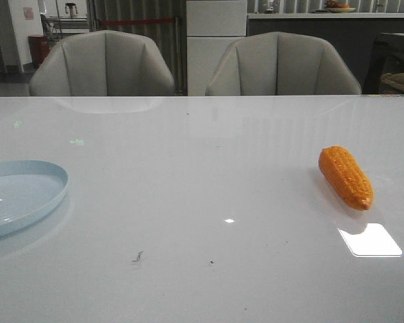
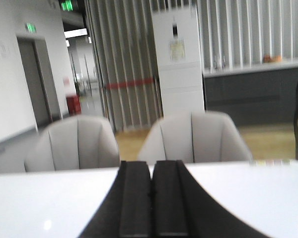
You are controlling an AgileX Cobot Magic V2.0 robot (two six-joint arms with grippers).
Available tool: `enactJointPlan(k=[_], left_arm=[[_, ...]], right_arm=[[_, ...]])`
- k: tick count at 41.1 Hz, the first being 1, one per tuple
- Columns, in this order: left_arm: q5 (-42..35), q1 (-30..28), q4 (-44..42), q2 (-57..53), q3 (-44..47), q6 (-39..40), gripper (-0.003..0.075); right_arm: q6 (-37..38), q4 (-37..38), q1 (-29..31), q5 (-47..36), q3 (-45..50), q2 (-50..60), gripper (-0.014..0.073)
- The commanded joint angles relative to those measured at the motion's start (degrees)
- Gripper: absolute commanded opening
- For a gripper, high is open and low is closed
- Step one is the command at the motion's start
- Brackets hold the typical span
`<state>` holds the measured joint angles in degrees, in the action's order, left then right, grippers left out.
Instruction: Place corn on plate with both arms
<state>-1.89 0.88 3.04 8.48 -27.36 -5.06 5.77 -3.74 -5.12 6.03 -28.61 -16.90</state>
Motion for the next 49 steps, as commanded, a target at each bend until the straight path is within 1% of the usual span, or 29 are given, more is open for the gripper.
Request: enactJointPlan(k=[1, 7, 10, 14, 17, 19, 22, 25, 30, 32, 41, 45, 49], left_arm=[[1.15, 0.06, 0.04, 5.97, -2.31, 0.53, 0.0096], [6.24, 0.06, 0.75, 12.36, -2.31, 0.53, 0.0096], [8.24, 0.06, 3.04, 14.74, -2.31, 0.53, 0.0097], [10.37, 0.06, 4.59, 17.05, -2.31, 0.53, 0.0103], [11.03, 0.06, 4.59, 18.29, -2.31, 0.53, 0.0111], [11.03, 0.06, 4.59, 18.92, -2.31, 0.53, 0.0136], [11.03, 0.06, 4.59, 19.41, -2.31, 0.53, 0.02], [11.03, 0.06, 4.59, 20.06, -2.31, 0.53, 0.03], [9.82, 0.06, 4.59, 20.76, -2.21, 0.53, 0.0456], [9.81, 0.06, 4.69, 21.25, -2.09, 0.53, 0.0486], [9.38, 0.06, 4.69, 23.46, -2.09, 0.53, 0.0486], [11.07, 0.06, 4.83, 24.12, -3.07, 0.53, 0.0487], [15.38, 0.06, 4.83, 25.81, -4.98, 0.53, 0.0487]], right_arm=[[0.23, 0.32, 0.18, -3.68, -3.19, -6.75, 0.0069], [0.23, 0.32, 0.18, -4.03, -3.39, -13.09, 0.0073], [0.23, 0.32, 0.18, -3.4, -3.39, -15.19, 0.0086], [0.23, 0.32, 0.18, -2.69, -3.39, -17.31, 0.0146], [0.23, 0.32, 0.18, -2.52, -3.39, -18.32, 0.0224], [0.23, 0.32, 0.18, -2.52, -3.39, -18.72, 0.0283], [0.23, 0.32, 0.18, -2.58, -3.39, -18.84, 0.0369], [0.23, 0.32, 0.18, -2.58, -3.39, -18.84, 0.0409], [0.23, 0.32, 0.18, -2.64, -3.39, -18.84, 0.0409], [0.23, 0.32, 0.18, -2.52, -3.39, -18.84, 0.0407], [0.23, 0.32, 0.18, -1.81, -3.39, -18.84, 0.0407], [0.23, 0.32, 0.18, 2.35, -3.64, -18.84, 0.0407], [0.23, 0.32, 0.18, 8.17, -5.44, -19.97, 0.0407]])
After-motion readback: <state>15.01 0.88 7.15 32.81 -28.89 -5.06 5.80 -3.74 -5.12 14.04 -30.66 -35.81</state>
